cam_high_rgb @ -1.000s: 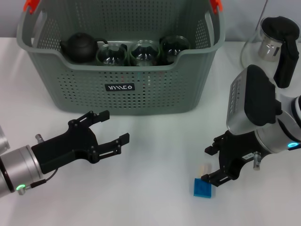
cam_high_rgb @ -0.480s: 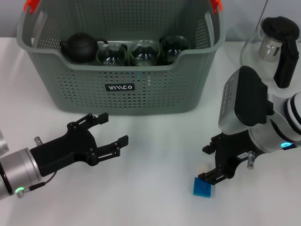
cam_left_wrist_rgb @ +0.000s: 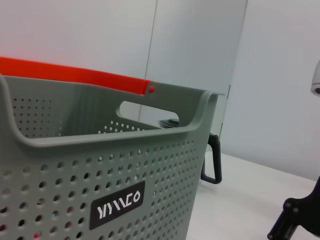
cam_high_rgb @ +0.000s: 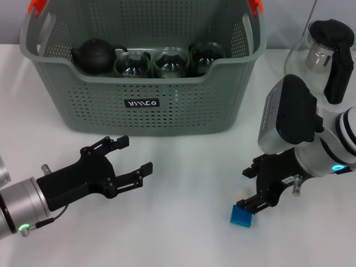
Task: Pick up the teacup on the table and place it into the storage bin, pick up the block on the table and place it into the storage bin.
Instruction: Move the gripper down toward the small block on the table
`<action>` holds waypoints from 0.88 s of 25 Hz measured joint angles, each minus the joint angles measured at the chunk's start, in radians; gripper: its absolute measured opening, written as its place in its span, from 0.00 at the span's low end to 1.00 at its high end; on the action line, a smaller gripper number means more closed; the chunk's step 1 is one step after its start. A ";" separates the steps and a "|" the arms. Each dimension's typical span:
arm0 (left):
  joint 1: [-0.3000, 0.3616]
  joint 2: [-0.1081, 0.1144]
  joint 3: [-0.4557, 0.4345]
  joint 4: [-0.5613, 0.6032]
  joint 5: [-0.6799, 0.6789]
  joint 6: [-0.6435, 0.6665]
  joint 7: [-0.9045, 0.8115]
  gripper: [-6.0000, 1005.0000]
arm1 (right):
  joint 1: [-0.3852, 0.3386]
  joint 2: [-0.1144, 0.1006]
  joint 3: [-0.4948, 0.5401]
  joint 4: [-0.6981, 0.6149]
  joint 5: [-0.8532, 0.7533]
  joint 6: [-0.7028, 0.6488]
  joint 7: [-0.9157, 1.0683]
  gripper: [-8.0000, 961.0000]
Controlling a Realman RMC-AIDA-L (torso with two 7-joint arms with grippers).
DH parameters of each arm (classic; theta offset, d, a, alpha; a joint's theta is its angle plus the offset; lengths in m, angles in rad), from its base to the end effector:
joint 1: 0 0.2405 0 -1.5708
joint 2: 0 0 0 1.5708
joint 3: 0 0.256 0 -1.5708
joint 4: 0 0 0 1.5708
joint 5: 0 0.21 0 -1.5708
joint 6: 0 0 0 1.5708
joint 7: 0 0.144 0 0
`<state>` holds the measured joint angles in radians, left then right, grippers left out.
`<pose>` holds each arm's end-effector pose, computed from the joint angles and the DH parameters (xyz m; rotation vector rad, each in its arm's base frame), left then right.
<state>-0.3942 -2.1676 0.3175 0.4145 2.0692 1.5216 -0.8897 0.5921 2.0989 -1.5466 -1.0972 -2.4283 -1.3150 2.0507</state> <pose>-0.3110 0.2676 -0.0440 -2.4300 -0.5853 -0.8298 0.1981 0.3422 -0.0675 -2.9287 0.3353 -0.4883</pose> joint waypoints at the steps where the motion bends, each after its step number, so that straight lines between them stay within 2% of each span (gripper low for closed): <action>1: 0.000 0.000 0.000 -0.001 0.000 0.001 0.000 0.87 | 0.000 0.000 0.001 -0.001 -0.006 0.002 0.004 0.82; 22: 0.000 0.000 0.000 -0.003 -0.005 -0.001 0.000 0.87 | 0.000 0.001 0.015 -0.015 -0.016 0.041 0.025 0.82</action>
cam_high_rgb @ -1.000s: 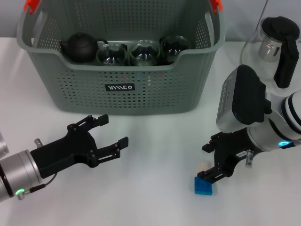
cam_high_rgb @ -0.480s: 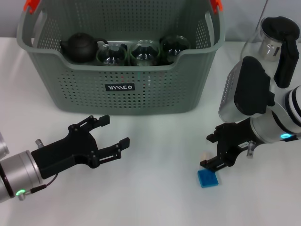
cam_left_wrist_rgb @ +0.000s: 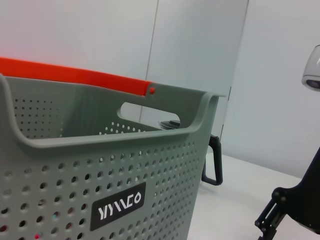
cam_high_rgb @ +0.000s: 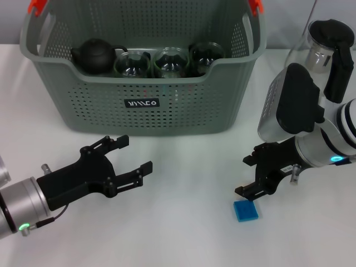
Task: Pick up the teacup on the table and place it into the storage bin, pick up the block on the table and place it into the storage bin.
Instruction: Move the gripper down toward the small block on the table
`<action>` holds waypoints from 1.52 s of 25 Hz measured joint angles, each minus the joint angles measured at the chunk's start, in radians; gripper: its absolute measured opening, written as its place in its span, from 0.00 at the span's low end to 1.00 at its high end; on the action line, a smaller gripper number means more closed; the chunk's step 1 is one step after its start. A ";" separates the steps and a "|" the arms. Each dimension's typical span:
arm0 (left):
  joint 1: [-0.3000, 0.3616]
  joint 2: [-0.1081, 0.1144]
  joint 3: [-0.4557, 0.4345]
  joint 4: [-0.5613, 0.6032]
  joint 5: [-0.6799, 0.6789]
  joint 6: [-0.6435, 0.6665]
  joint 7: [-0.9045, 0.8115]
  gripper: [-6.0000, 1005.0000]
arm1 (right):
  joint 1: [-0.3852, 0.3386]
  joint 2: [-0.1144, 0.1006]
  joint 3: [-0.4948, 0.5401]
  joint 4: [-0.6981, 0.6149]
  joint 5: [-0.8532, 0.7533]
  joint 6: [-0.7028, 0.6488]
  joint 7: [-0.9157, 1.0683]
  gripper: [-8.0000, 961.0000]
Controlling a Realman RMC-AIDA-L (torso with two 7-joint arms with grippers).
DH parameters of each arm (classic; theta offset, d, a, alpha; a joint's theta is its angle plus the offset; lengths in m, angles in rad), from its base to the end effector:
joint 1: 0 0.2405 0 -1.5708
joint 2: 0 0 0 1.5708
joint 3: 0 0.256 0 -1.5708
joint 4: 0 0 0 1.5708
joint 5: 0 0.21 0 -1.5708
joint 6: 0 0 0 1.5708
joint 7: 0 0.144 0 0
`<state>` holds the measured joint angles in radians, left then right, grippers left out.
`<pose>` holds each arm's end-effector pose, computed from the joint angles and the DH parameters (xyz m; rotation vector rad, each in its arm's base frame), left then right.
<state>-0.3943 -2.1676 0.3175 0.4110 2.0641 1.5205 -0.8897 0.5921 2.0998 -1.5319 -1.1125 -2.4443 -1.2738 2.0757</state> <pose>-0.3107 0.2679 -0.0442 -2.4250 -0.5885 -0.8348 0.1951 0.3514 -0.0630 -2.8691 0.3450 -0.4551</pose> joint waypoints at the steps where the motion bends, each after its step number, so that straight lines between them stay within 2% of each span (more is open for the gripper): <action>1: 0.000 0.000 0.000 0.000 0.000 0.000 0.000 0.87 | 0.000 0.000 -0.001 0.002 0.001 0.000 -0.001 0.82; 20: -0.005 0.000 0.000 0.000 -0.002 -0.011 0.000 0.87 | 0.000 -0.001 -0.013 -0.001 -0.009 0.012 0.001 0.78; 26: -0.005 0.000 0.000 0.000 -0.002 -0.015 0.000 0.87 | -0.002 0.001 -0.014 -0.001 -0.001 0.082 0.003 0.76; 38: -0.010 0.001 0.000 0.000 -0.002 -0.023 0.000 0.87 | 0.064 0.003 -0.016 0.121 0.000 0.151 0.069 0.72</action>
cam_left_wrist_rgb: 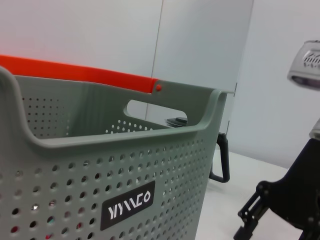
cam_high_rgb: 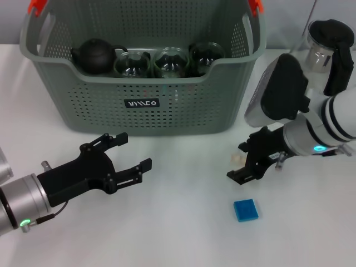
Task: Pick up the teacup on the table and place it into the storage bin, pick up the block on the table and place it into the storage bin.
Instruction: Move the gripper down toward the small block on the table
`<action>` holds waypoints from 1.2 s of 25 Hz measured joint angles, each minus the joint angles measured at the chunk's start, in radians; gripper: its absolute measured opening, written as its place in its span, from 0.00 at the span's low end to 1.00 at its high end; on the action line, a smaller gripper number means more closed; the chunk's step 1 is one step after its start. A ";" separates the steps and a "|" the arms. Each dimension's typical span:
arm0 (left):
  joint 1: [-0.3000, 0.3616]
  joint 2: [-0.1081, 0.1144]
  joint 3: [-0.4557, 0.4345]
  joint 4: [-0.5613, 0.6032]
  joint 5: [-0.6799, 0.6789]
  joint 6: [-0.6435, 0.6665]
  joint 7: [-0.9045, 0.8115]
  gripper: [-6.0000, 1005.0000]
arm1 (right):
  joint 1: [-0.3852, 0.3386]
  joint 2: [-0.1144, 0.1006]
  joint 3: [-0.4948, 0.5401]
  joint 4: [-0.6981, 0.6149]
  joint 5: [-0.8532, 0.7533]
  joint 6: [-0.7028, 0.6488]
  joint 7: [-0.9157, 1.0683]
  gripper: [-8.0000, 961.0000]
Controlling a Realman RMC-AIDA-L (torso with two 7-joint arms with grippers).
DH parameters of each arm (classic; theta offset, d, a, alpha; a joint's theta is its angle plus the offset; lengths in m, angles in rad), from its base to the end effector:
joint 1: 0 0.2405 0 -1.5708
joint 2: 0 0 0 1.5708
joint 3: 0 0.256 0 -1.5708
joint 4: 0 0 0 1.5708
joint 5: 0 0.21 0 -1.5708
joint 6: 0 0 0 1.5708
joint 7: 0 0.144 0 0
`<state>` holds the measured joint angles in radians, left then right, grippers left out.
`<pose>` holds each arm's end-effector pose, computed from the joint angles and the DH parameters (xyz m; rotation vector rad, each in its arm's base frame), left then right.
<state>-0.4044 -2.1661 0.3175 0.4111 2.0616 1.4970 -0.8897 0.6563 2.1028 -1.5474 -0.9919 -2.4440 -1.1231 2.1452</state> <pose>-0.3112 0.2730 -0.0438 -2.4188 -0.5864 -0.8127 0.1945 0.3712 -0.0755 -2.7790 0.4154 -0.4184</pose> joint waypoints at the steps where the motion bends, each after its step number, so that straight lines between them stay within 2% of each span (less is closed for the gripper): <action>1: 0.000 0.000 0.000 0.000 0.000 0.000 0.000 0.87 | 0.016 0.000 0.001 0.026 0.003 0.000 0.005 0.72; 7: -0.001 0.000 0.000 0.000 0.000 -0.002 0.000 0.87 | 0.085 -0.003 0.023 0.145 0.036 0.009 0.011 0.70; 25: -0.001 0.000 0.000 0.000 0.000 -0.011 0.000 0.87 | 0.090 -0.007 0.047 0.143 0.032 -0.021 0.022 0.64; 30: -0.002 0.000 0.000 0.000 0.000 -0.011 0.000 0.87 | 0.090 -0.008 0.054 0.142 0.031 -0.023 0.022 0.48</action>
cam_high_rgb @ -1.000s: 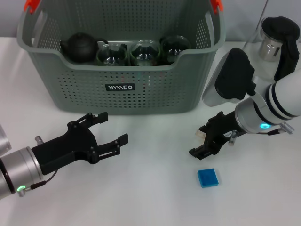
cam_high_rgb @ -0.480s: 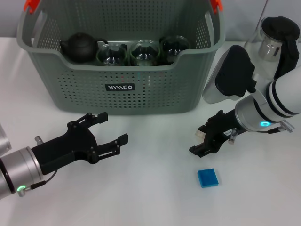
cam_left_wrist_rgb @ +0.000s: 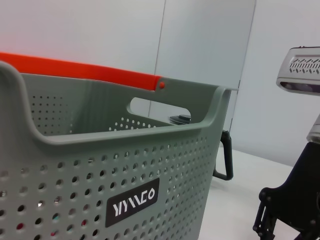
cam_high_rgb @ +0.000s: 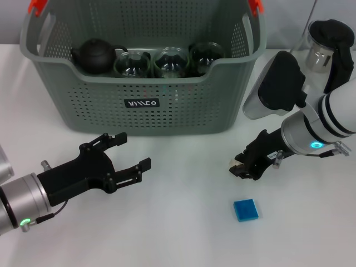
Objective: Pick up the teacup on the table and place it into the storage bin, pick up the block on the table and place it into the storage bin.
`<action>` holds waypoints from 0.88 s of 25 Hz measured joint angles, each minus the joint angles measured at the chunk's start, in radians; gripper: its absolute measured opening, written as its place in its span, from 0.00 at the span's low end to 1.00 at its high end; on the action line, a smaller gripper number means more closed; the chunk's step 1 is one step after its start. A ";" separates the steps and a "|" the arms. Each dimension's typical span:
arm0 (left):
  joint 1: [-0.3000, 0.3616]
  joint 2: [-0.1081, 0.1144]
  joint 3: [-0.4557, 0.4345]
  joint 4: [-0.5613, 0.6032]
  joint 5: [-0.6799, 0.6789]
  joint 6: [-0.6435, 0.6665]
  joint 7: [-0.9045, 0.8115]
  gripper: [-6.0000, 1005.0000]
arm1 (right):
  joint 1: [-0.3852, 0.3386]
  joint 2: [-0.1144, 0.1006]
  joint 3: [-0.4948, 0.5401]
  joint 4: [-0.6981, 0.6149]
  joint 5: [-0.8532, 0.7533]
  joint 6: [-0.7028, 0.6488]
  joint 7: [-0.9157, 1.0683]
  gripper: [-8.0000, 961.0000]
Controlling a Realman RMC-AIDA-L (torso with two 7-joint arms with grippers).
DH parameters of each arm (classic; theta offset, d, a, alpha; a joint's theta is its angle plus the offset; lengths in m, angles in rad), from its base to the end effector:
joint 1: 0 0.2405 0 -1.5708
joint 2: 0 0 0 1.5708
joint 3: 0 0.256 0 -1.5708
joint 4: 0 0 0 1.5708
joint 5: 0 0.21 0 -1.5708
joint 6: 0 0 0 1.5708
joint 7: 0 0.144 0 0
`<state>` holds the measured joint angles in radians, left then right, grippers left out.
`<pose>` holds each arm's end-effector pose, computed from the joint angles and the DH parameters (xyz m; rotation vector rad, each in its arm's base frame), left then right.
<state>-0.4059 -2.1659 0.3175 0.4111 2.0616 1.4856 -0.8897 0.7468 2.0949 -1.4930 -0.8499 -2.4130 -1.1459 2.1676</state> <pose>-0.3123 0.2742 -0.0440 -2.4154 -0.5897 -0.8005 0.1964 0.3782 -0.0795 -2.8047 0.5528 -0.4330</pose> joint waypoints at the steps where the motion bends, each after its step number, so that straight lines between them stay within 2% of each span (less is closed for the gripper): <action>1: 0.000 0.000 0.000 0.000 0.000 0.000 0.000 0.87 | 0.001 0.000 0.000 0.001 0.000 0.000 0.000 0.45; 14: -0.001 0.000 0.000 0.000 0.000 -0.001 0.000 0.87 | -0.007 0.001 0.002 -0.017 -0.002 -0.017 0.000 0.22; 16: -0.001 0.000 0.000 0.000 0.000 -0.001 0.000 0.87 | -0.008 0.000 0.014 -0.022 -0.001 -0.026 -0.003 0.23; 19: -0.001 0.000 -0.001 0.000 0.000 -0.002 0.000 0.87 | -0.014 0.001 0.080 -0.057 0.010 -0.090 -0.032 0.23; 22: -0.001 0.000 -0.003 0.002 -0.001 -0.002 0.000 0.87 | -0.039 0.000 0.204 -0.164 0.081 -0.256 -0.079 0.24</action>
<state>-0.4065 -2.1658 0.3145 0.4129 2.0609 1.4832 -0.8897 0.7080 2.0951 -1.2893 -1.0137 -2.3319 -1.4020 2.0882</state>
